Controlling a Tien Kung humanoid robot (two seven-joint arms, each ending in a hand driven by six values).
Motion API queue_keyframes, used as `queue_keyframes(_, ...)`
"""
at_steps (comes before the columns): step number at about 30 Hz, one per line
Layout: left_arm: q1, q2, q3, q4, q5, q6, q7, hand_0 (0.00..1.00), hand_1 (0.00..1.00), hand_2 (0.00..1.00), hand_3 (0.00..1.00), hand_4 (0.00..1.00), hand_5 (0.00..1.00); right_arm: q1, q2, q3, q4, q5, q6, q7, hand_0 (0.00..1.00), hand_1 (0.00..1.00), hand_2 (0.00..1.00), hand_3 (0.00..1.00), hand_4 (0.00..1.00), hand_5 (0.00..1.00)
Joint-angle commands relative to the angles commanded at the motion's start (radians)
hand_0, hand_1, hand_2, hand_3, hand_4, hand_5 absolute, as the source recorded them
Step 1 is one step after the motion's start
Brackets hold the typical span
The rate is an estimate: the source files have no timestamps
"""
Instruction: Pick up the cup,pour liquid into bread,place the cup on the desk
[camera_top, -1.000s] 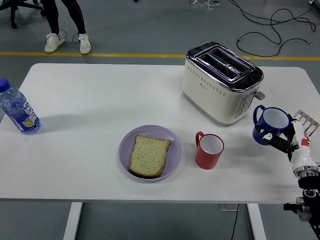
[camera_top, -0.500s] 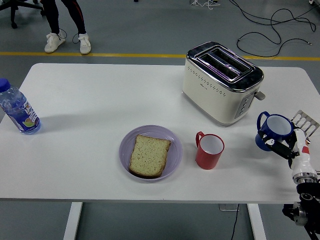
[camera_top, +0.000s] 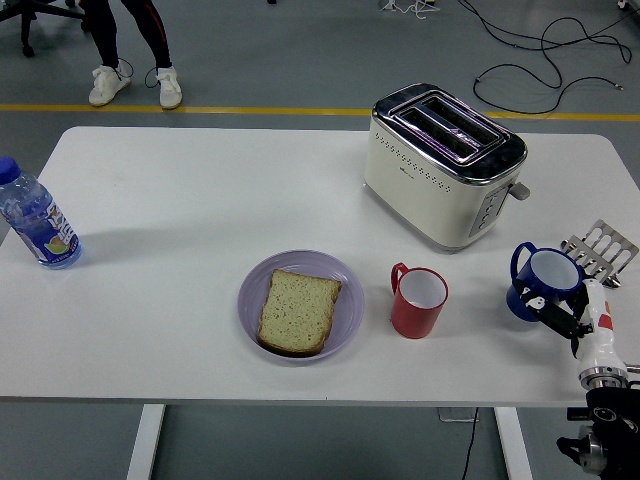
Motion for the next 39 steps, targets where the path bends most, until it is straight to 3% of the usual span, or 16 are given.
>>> queue_keyframes(39, -0.005, -0.001, -0.008, 0.0, 0.011, -0.001, 0.003, 0.667, 0.708, 0.734, 0.651, 0.412, 0.943, 0.012, 0.006, -0.057, -0.057, -0.042, -0.002, 0.0, 0.554, 0.458, 0.536, 0.552, 0.594, 0.151)
